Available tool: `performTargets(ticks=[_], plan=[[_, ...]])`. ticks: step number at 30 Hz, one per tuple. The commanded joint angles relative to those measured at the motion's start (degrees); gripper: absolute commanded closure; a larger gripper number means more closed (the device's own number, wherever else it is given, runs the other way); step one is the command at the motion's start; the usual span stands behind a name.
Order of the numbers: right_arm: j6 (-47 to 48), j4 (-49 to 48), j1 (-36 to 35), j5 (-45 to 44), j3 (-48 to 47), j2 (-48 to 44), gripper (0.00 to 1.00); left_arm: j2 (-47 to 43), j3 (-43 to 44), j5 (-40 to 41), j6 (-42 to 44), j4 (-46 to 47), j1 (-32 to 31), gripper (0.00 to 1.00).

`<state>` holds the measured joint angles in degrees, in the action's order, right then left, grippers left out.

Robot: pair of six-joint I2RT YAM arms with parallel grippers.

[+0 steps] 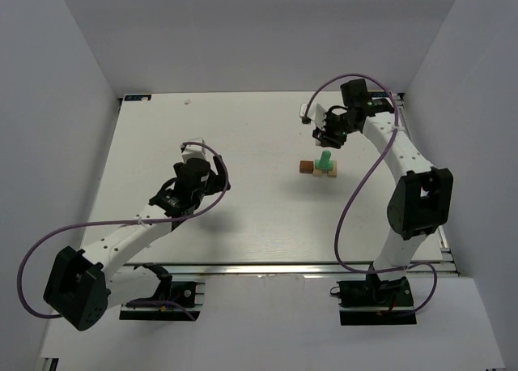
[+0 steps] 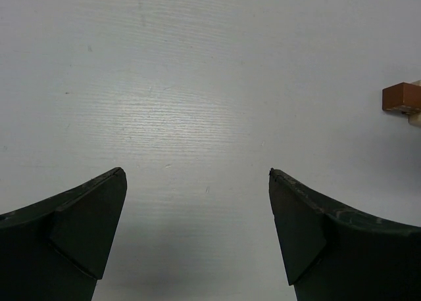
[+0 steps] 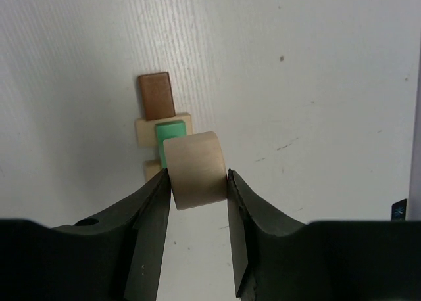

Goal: Build the wood block tower

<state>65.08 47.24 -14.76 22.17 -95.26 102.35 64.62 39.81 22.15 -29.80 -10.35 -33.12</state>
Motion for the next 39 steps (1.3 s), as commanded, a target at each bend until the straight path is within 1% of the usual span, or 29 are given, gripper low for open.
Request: performTargets(ticks=[1, 3, 6, 10, 16, 29, 39], plan=[[2.9, 2.8, 1.5, 0.6, 1.7, -2.1, 0.81, -0.9, 1.2, 1.8, 1.3, -0.4, 0.0, 0.02], [4.1, 1.8, 1.8, 1.1, 3.1, -2.8, 0.80, -1.0, 1.1, 2.4, 1.6, -0.4, 0.0, 0.02], [5.0, -1.3, 2.0, 1.0, 8.2, -5.4, 0.80, -0.8, 1.5, 3.1, 1.9, -0.7, 0.0, 0.02], [4.5, -3.0, 2.5, 0.8, 9.9, -5.8, 0.79, -0.5, 1.5, 3.1, 2.5, -0.2, 0.0, 0.02], [5.0, -4.3, 2.7, 2.3, 10.0, -4.8, 0.78, 0.4, 1.2, 2.5, 2.8, 0.4, 0.0, 0.02], [4.7, -5.2, 2.8, -1.1, 10.0, -1.9, 0.76, 2.4, 1.7, 2.4, 3.1, 0.6, 0.0, 0.02], [4.2, -5.4, 2.8, -1.2, 8.5, 0.0, 0.76, 2.4, 1.5, 2.5, 3.2, 0.8, 0.0, 0.02]])
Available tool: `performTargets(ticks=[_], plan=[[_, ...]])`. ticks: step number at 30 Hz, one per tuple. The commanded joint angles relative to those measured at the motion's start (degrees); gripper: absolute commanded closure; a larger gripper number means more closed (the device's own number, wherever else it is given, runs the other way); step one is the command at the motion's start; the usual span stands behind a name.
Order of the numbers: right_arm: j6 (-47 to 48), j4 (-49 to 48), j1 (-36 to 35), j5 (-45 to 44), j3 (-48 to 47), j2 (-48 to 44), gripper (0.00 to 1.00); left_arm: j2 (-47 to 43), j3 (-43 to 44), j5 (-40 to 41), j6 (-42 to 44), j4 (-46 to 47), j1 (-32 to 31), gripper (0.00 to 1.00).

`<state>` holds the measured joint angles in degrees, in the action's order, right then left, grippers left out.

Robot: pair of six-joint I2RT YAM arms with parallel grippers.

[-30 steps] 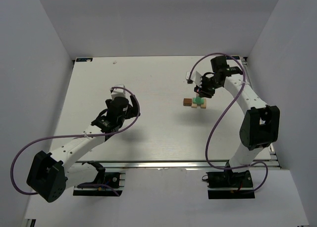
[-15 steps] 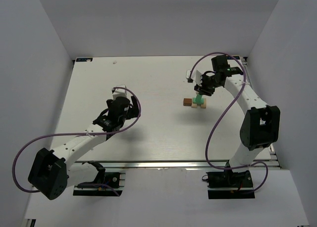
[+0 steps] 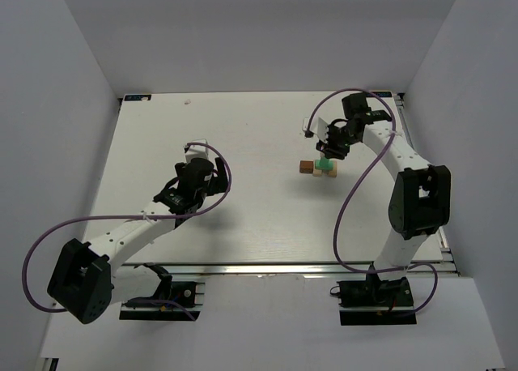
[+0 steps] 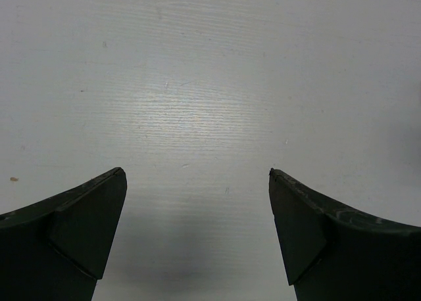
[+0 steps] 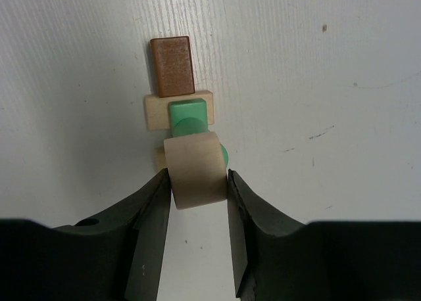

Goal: Build the wood block tower

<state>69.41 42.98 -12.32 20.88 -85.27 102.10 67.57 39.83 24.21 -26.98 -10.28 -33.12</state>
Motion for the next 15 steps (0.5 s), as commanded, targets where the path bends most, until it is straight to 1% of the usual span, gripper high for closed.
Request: performTargets(ticks=[1, 15], plan=[[-0.1, -1.1, 0.4, 0.2, -1.5, 0.2, 0.75, -0.4, 1.5, 0.4, 0.4, 0.7, 0.0, 0.02], [-0.2, -2.1, 0.4, -0.5, -1.2, 1.1, 0.74, 0.1, 1.4, 0.1, 0.4, 0.9, 0.0, 0.02]])
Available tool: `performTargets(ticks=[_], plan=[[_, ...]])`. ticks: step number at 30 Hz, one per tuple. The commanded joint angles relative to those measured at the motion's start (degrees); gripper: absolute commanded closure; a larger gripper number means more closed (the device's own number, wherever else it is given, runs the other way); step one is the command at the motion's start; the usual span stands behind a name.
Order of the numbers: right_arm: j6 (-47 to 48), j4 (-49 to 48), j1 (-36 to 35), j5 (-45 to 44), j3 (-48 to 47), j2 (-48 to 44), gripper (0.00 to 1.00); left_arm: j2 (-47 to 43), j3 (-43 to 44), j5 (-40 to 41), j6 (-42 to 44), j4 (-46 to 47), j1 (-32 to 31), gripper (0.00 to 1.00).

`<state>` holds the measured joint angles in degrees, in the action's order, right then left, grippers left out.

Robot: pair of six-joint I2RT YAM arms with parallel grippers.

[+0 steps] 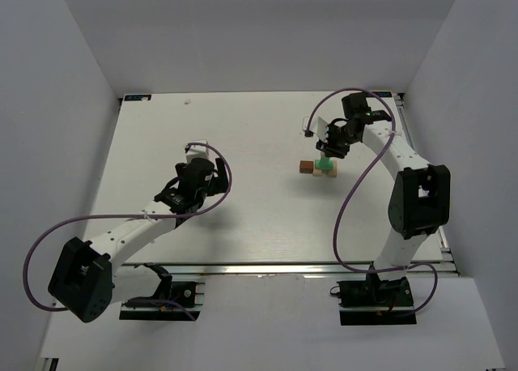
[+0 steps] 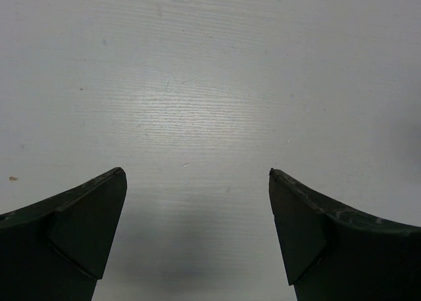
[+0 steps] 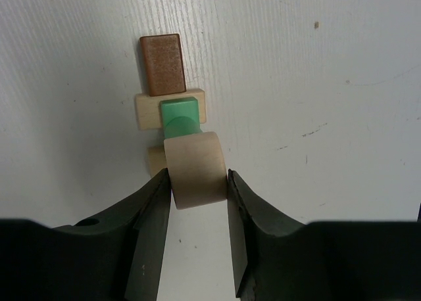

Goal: Build the wood block tower

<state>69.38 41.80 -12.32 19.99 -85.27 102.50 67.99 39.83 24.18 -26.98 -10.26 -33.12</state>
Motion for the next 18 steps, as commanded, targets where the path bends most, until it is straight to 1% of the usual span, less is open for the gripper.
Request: performTargets(ticks=[1, 18], plan=[[-0.4, -0.8, 0.4, 0.6, -1.2, 0.7, 0.74, -0.2, 1.3, 0.2, 0.4, 0.9, 0.0, 0.02], [-1.0, -1.7, 0.4, 0.8, -1.4, 1.7, 0.72, 0.0, 1.3, -0.3, 0.5, 0.9, 0.0, 0.02]])
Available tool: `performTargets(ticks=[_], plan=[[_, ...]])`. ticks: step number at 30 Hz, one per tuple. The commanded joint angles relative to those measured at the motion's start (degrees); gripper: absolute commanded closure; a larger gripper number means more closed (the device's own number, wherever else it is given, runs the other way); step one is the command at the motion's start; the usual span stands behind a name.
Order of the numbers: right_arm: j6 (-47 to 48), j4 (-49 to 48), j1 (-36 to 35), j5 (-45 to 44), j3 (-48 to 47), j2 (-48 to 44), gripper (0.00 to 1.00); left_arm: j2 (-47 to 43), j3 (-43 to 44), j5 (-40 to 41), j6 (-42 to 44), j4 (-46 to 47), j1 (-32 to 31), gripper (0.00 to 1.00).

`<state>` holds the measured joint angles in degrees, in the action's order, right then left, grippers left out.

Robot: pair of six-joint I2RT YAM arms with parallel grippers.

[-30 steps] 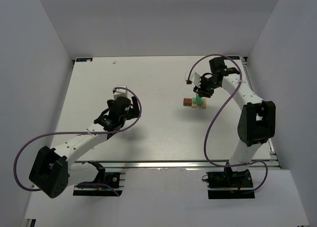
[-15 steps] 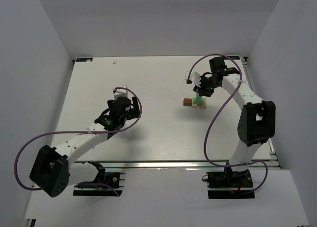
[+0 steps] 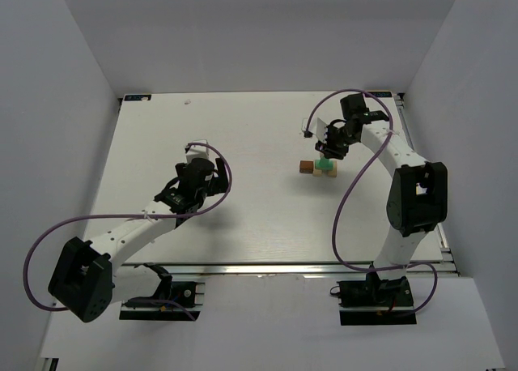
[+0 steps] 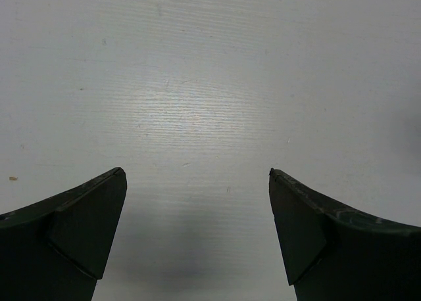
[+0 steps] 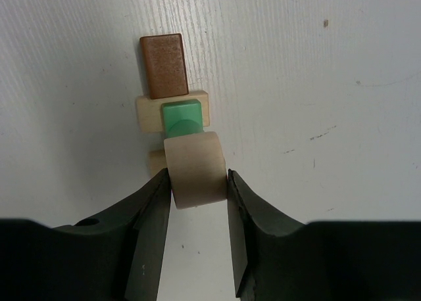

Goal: Build the wood block tower

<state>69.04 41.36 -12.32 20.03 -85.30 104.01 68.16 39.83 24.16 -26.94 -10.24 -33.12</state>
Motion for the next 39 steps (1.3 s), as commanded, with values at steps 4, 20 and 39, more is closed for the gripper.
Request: performTargets(ticks=[4, 20, 39], plan=[[-0.7, -1.3, 0.4, 0.8, -1.4, 0.0, 0.72, -0.2, 1.3, -0.3, 0.6, 1.1, 0.0, 0.02], [0.0, -0.1, 0.4, 4.9, -2.3, -5.1, 0.72, -0.1, 0.9, -1.7, 0.8, 2.0, 0.0, 0.02], [-1.3, -2.1, 0.5, 1.0, -2.2, -1.2, 0.72, 0.0, 0.8, -0.9, 0.7, 1.7, 0.0, 0.02]])
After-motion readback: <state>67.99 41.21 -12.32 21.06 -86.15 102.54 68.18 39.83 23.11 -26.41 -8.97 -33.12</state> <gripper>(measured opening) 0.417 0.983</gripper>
